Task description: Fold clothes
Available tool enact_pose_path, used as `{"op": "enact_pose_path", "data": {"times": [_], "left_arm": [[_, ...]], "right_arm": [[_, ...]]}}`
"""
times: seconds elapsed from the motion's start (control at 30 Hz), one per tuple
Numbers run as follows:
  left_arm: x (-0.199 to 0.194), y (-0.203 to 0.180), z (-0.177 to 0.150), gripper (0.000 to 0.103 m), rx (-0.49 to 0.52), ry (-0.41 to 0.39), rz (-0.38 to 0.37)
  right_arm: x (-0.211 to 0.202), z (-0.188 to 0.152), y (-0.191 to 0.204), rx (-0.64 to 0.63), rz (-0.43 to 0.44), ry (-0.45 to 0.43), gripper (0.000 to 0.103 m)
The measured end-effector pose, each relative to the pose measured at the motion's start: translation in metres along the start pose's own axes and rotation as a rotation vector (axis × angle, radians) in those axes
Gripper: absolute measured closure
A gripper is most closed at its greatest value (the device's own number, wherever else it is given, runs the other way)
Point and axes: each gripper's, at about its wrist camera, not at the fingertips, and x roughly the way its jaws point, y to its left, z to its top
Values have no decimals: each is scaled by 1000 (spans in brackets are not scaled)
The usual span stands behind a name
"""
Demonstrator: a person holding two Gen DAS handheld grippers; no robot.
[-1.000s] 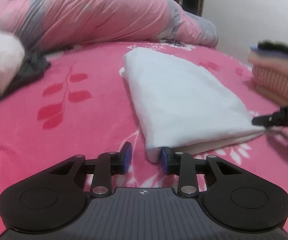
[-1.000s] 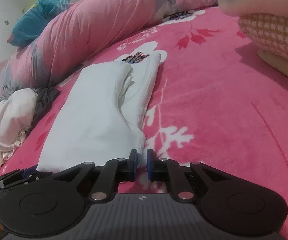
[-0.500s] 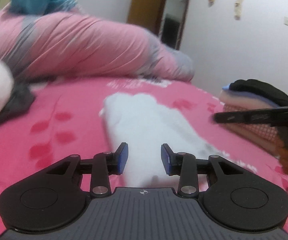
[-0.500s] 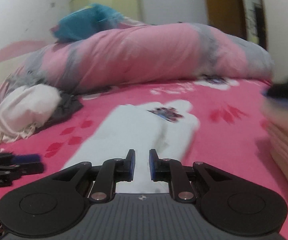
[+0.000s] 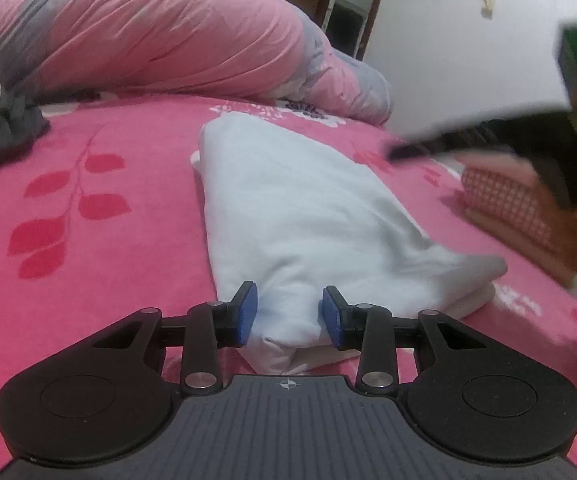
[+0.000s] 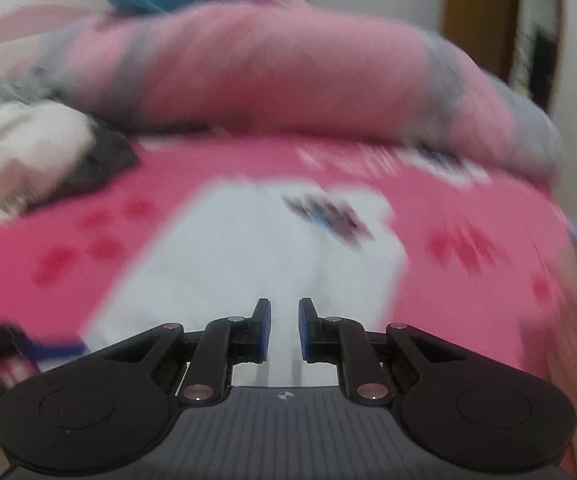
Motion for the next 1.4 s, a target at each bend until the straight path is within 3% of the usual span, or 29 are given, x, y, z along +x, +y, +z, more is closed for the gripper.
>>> {"op": "enact_pose_path", "data": {"times": [0.1, 0.17, 0.27, 0.33, 0.4, 0.47, 0.57, 0.6, 0.7, 0.73, 0.9, 1.13, 1.3, 1.4], "left_arm": [[0, 2, 0, 67, -15, -6, -8], [0, 3, -2, 67, -18, -10, -13], [-1, 6, -2, 67, -31, -14, -31], [-1, 10, -3, 66, -52, -16, -45], [0, 14, -3, 66, -71, -14, -57], [0, 14, -3, 66, -74, -15, -59], [-1, 11, -4, 66, -55, -18, -47], [0, 10, -4, 66, -51, -20, -47], [0, 13, -7, 66, -63, -21, -56], [0, 14, -7, 66, -70, -21, -60], [-1, 14, -6, 66, -75, -21, -62], [2, 12, -5, 66, -65, -14, -50], [2, 10, -4, 65, -56, -11, -41], [2, 9, -3, 65, -53, -9, -38]], "right_arm": [[46, 14, 17, -100, -22, 11, 89], [97, 2, 5, -128, -124, 123, 89], [126, -7, -24, -73, -164, 201, 89], [116, 13, -23, -45, -196, 208, 88], [95, 37, -9, -83, -164, 125, 88], [82, 57, 6, -92, -59, 66, 88], [106, 68, 24, -79, 79, 76, 89], [123, 67, 26, -74, 85, 97, 89], [191, 48, 16, -43, -8, 219, 91], [201, 45, 7, -7, -14, 200, 91], [158, 61, -36, 165, -28, 133, 90], [46, 43, -81, 193, -11, 31, 89], [58, -3, -87, 171, 26, 70, 89], [95, -49, -97, 206, -33, 177, 90]]}}
